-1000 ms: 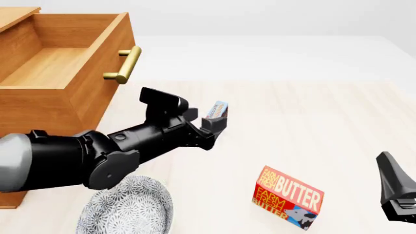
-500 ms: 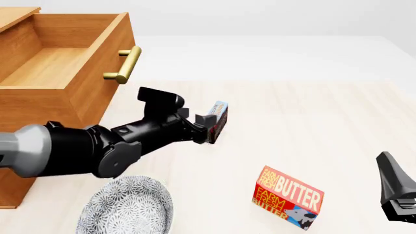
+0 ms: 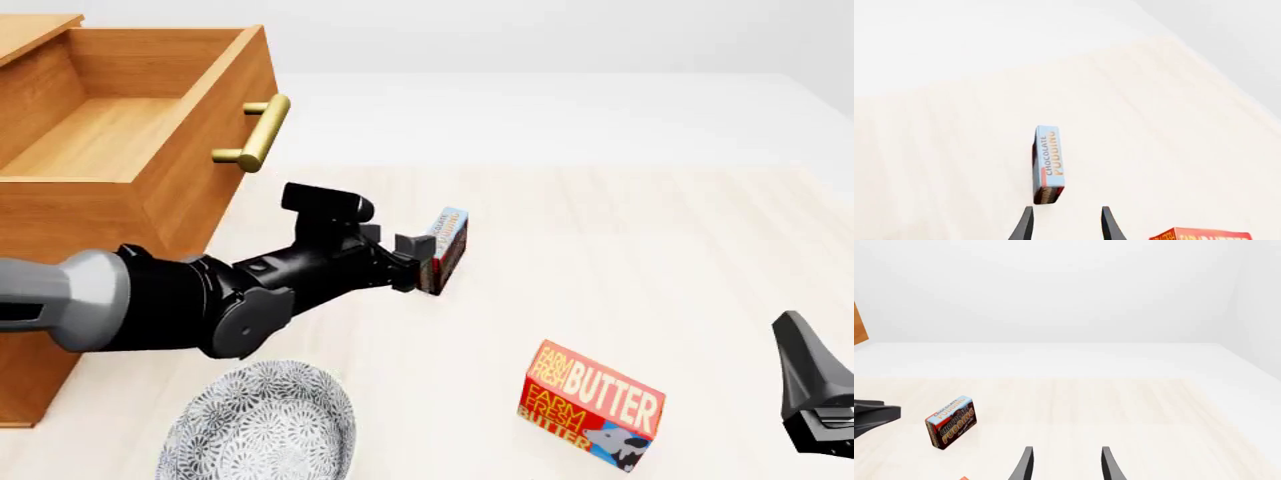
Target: Put the chocolate pudding in the top drawer of the cabinet and close it.
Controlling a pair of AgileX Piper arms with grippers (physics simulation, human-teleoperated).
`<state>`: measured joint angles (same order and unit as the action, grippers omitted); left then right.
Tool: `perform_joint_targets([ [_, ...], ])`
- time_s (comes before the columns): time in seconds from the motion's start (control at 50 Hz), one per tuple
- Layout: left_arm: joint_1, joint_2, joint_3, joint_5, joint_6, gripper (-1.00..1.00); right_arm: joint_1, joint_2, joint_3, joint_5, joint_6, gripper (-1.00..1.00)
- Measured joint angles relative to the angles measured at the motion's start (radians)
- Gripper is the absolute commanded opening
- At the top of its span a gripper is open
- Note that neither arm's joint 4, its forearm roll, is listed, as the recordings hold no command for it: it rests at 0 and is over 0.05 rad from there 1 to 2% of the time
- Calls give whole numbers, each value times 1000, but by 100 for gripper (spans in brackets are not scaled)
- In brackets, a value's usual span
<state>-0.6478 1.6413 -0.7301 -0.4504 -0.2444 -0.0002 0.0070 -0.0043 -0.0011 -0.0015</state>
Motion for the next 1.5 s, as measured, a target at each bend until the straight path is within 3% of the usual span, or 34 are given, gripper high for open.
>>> perform_joint_targets([
  [1.5,30,234,-117,-61,-57,100,0,0,0,0,0,100],
])
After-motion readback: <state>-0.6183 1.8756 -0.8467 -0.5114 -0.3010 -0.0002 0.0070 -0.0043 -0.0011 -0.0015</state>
